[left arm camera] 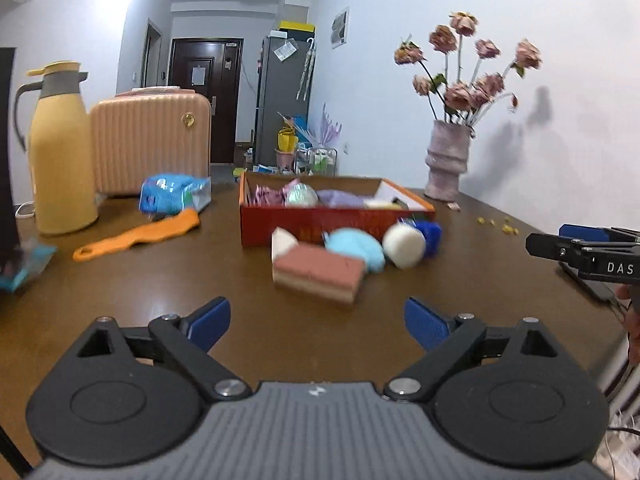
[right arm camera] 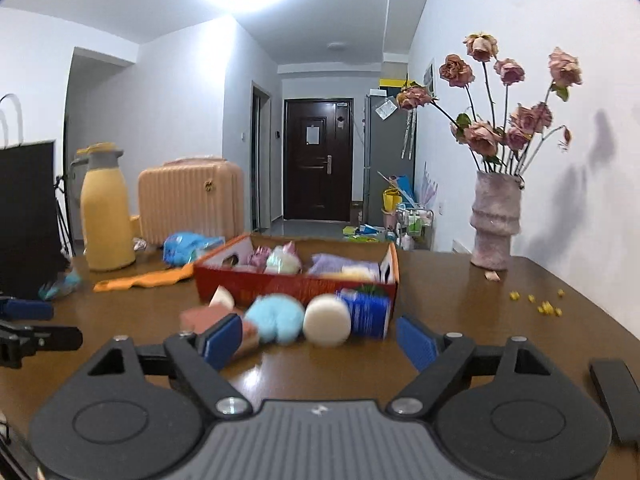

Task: Organize soft objects
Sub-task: 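Withdraw both grippers from the box toward the remaining items, then grasp the pink-cream sponge block with the right gripper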

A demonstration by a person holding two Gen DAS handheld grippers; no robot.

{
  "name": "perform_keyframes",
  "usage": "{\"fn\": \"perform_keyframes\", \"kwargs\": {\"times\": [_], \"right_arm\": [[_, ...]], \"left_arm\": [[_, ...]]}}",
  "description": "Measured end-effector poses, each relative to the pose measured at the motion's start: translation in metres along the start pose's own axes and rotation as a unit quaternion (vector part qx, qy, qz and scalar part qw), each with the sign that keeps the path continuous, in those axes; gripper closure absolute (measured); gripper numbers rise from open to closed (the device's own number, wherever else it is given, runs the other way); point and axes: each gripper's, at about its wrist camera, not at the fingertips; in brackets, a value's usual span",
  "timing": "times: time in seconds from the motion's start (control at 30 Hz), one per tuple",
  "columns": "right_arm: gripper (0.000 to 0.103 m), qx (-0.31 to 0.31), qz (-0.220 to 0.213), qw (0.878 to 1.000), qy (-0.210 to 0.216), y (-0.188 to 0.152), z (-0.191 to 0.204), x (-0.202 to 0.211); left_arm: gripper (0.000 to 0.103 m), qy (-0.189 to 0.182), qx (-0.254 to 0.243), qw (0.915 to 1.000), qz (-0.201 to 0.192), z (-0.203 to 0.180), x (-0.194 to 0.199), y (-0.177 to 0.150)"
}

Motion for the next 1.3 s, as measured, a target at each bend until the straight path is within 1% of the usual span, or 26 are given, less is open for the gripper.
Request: {"fn": "perform_keyframes", "kwargs": {"times": [0.07,0.13,0.23,0.33,0.4,0.5,0.6,0.67,0.7,0.73,0.77,0.8,0.83,0.9,0.93,0.97,1.07,1.13,1.17,1.2,1.23,1.3], "right_arm": [[0.019,-0.009,-0.003,1.000,-0.004,-0.016,0.003,0.025],[0.018,-0.017,-0.006,1.000,0.003,-0.032,0.003,0.048],[0.018,-0.033,-0.005,0.999,-0.006,-0.046,-0.002,0.070],[0.018,-0.030,-0.005,0.999,-0.012,-0.047,-0.005,0.077],[0.018,-0.034,-0.010,0.999,-0.018,-0.044,-0.005,0.075],[0.018,-0.042,-0.011,0.999,-0.006,-0.042,-0.003,0.069],[0.019,-0.044,0.001,0.999,0.020,-0.042,0.001,0.050],[0.024,-0.049,0.019,0.998,0.033,-0.040,0.004,0.026],[0.026,-0.052,0.029,0.998,0.038,-0.038,0.007,0.014],[0.029,-0.056,0.039,0.997,0.043,-0.036,0.010,-0.001],[0.034,-0.058,0.045,0.996,0.049,-0.034,0.013,-0.012],[0.038,-0.062,0.054,0.995,0.054,-0.032,0.017,-0.025],[0.045,-0.067,0.062,0.994,0.059,-0.030,0.020,-0.037],[0.055,-0.080,0.079,0.991,0.077,-0.024,0.026,-0.064],[0.065,-0.085,0.087,0.989,0.088,-0.021,0.029,-0.075],[0.071,-0.094,0.098,0.986,0.097,-0.019,0.031,-0.090],[0.072,-0.129,0.121,0.978,0.108,-0.017,0.035,-0.129],[0.072,-0.151,0.133,0.972,0.118,-0.017,0.037,-0.152],[0.070,-0.163,0.136,0.969,0.123,-0.018,0.039,-0.161],[0.070,-0.179,0.136,0.966,0.128,-0.019,0.039,-0.171],[0.070,-0.191,0.139,0.962,0.137,-0.021,0.040,-0.181],[0.070,-0.206,0.148,0.956,0.150,-0.025,0.042,-0.197]], "left_arm": [[0.007,0.001,-0.004,1.0000,-0.006,-0.005,0.020,-0.012],[0.006,-0.001,-0.003,0.9999,-0.014,-0.007,0.039,-0.021],[0.006,-0.002,0.005,0.9997,-0.022,-0.004,0.058,-0.024],[0.006,0.002,0.001,0.9995,-0.030,-0.004,0.061,-0.020],[0.006,-0.003,0.005,0.9995,-0.031,-0.003,0.057,-0.019],[0.006,-0.016,0.007,0.9995,-0.028,0.000,0.047,-0.018],[0.006,-0.035,0.016,0.9989,-0.026,0.015,0.021,-0.012],[0.006,-0.035,0.028,0.9989,-0.014,0.030,-0.005,-0.004],[0.009,-0.033,0.034,0.9988,-0.006,0.039,-0.022,0.004],[0.014,-0.030,0.041,0.9987,0.000,0.046,-0.036,0.011],[0.015,-0.032,0.047,0.9983,0.008,0.052,-0.050,0.018],[0.020,-0.042,0.054,0.9975,0.018,0.061,-0.067,0.026],[0.025,-0.047,0.062,0.9965,0.029,0.068,-0.084,0.032],[0.030,-0.050,0.077,0.9944,0.052,0.083,-0.118,0.044],[0.031,-0.048,0.087,0.9932,0.060,0.090,-0.134,0.049],[0.031,-0.051,0.098,0.9917,0.066,0.096,-0.150,0.052],[0.033,-0.087,0.138,0.9833,0.081,0.116,-0.190,0.058],[0.039,-0.104,0.156,0.9781,0.090,0.124,-0.211,0.058],[0.041,-0.112,0.162,0.9756,0.096,0.126,-0.219,0.056],[0.045,-0.123,0.167,0.9728,0.103,0.130,-0.227,0.054],[0.053,-0.133,0.174,0.9696,0.109,0.133,-0.232,0.051],[0.063,-0.154,0.191,0.9603,0.132,0.138,-0.239,0.045]]}}
Point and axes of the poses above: each gripper's, at about its wrist camera, not at the fingertips, and x roughly against the way its jaws point, z to its left, y to its top, and after that the axes turned 7 degrees about -y, right-handed
